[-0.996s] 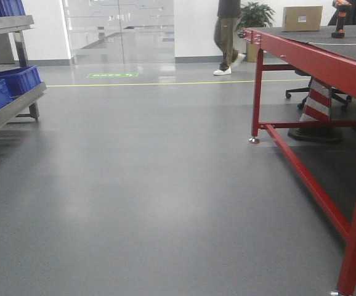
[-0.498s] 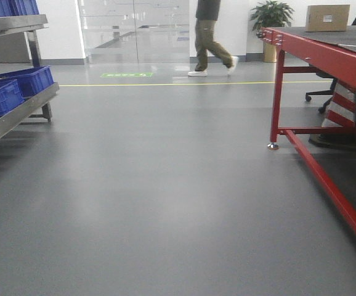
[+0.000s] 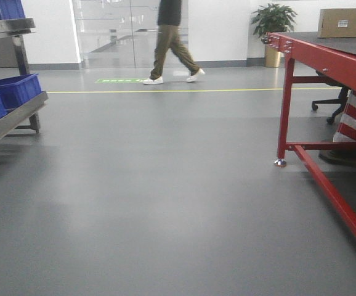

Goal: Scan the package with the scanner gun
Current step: 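Drive the base forward past the blue-crate shelves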

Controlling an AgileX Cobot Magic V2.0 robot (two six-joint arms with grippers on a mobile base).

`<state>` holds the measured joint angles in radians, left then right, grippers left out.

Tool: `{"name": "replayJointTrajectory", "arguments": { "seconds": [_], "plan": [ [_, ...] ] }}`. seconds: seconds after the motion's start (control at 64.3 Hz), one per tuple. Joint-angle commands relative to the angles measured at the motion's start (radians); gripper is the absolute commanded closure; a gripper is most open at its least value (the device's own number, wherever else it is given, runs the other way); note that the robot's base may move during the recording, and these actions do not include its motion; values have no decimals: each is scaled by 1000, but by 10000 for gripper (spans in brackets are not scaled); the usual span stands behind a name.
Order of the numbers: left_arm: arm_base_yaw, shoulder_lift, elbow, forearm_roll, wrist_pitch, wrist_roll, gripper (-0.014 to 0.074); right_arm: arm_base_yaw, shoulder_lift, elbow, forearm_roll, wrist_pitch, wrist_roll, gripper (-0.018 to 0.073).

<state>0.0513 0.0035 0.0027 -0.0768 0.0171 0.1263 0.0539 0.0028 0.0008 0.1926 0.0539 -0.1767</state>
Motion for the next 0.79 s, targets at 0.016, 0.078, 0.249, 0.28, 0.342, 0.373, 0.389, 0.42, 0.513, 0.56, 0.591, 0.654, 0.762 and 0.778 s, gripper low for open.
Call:
{"name": "replayJointTrajectory", "arguments": {
  "seconds": [0.016,0.078,0.249,0.28,0.342,0.373,0.389,0.42,0.513,0.56,0.591,0.654,0.762,0.778],
  "plan": [
    [-5,-4,-3,-6,-17,-5,708,-3,-3,-1,1,-17,-1,721],
    [-5,-4,-3,-6,-17,-5,708,-3,-3,-1,1,-17,-1,721],
    [-5,-4,-3,-6,-17,-5,708,-3,-3,-1,1,-17,-1,721],
    [-5,-4,-3,-6,-17,-5,708,-3,-3,-1,1,-17,-1,721],
    [-5,-4,-3,-6,-17,-5,708,-3,-3,-1,1,-17,-1,721],
    [-5,-4,-3,-6,-17,-5,708,-3,-3,-1,1,-17,-1,721],
    [-5,-4,-3,-6,-17,-5,708,-3,-3,-1,1,-17,-1,721],
    [-5,-4,-3,-6,-17,-5,708,-3,-3,-1,1,-17,-1,721],
    [-5,-4,-3,-6,-17,-5,708,-3,-3,-1,1,-17,-1,721],
    [-5,-4,-3,-6,-17,-5,708,-3,-3,-1,1,-17,-1,721],
    [-5,-4,-3,-6,-17,-5,708,-3,-3,-1,1,-17,-1,721],
    [-5,-4,-3,-6,-17,-5,708,-3,-3,-1,1,-17,-1,721],
    [-5,-4,-3,-6,-17,-5,708,-3,-3,-1,1,-17,-1,721],
    [-5,-4,-3,-6,-17,-5,708,-3,-3,-1,1,-17,-1,721]
  ]
}}
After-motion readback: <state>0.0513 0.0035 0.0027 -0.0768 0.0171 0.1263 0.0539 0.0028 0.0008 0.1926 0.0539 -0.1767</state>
